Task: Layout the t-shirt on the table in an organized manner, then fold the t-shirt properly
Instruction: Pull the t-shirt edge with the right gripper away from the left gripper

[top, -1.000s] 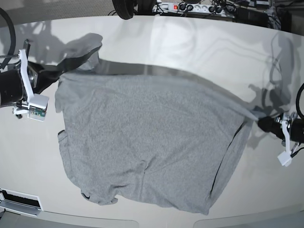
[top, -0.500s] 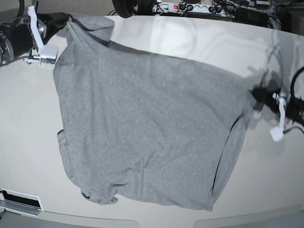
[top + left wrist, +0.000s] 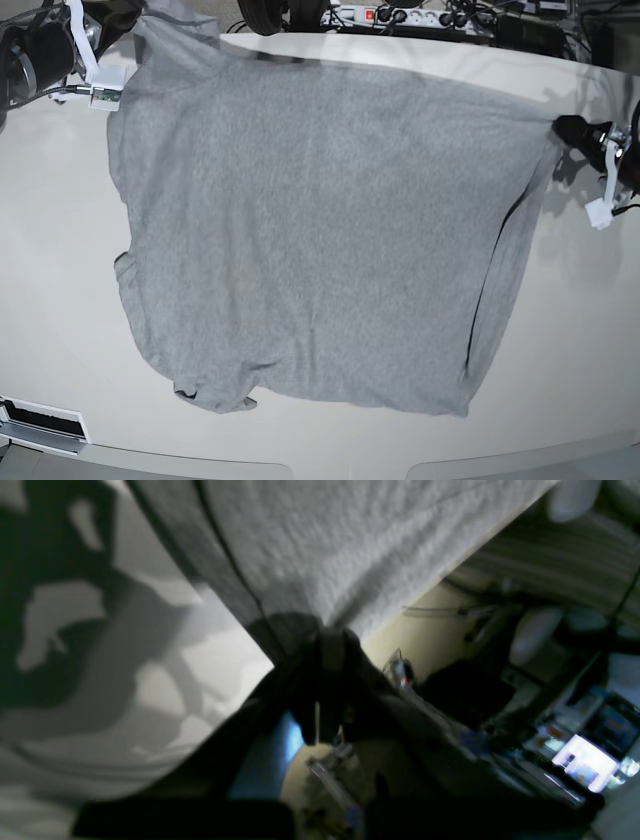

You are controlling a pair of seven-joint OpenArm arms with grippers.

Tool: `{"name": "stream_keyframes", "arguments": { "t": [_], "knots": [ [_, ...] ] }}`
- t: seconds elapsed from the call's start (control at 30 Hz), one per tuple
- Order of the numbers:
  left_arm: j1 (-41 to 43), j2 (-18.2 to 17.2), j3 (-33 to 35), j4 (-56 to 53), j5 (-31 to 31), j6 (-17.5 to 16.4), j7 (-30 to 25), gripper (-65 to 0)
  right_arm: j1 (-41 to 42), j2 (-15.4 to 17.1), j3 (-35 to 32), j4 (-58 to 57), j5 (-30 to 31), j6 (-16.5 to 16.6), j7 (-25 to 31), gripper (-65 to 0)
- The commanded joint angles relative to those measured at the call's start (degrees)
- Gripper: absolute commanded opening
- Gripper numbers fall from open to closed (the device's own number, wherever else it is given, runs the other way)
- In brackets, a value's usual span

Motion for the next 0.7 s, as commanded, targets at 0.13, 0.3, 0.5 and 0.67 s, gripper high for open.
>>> {"name": "stream_keyframes", "arguments": {
  "t": [0.13, 0.3, 0.5, 0.67],
  "knots": [
    [0.98, -5.38, -0.55, 8.59, -0.84, 2.1, 0.43, -65.0, 0.28, 1.29, 0.52, 0.55, -3.08, 0.08, 0.07, -65.0],
    [4.04, -5.33, -0.55, 14.64, -0.84, 1.75, 0.43, -65.0, 0.61, -0.04, 0.52, 0.55, -3.78, 0.08, 0.07, -63.6],
    [5.03, -7.78, -0.55, 16.35, -0.35, -0.32, 0.43, -65.0, 0.61, -0.28, 0.52, 0.66, -3.23, 0.08, 0.07, -36.6],
    [4.98, -9.01, -0.55, 16.35, 0.22, -0.32, 0.43, -65.0, 5.88, -0.61, 0.68, 1.4, -2.82, 0.08, 0.07, -35.7]
  ]
}}
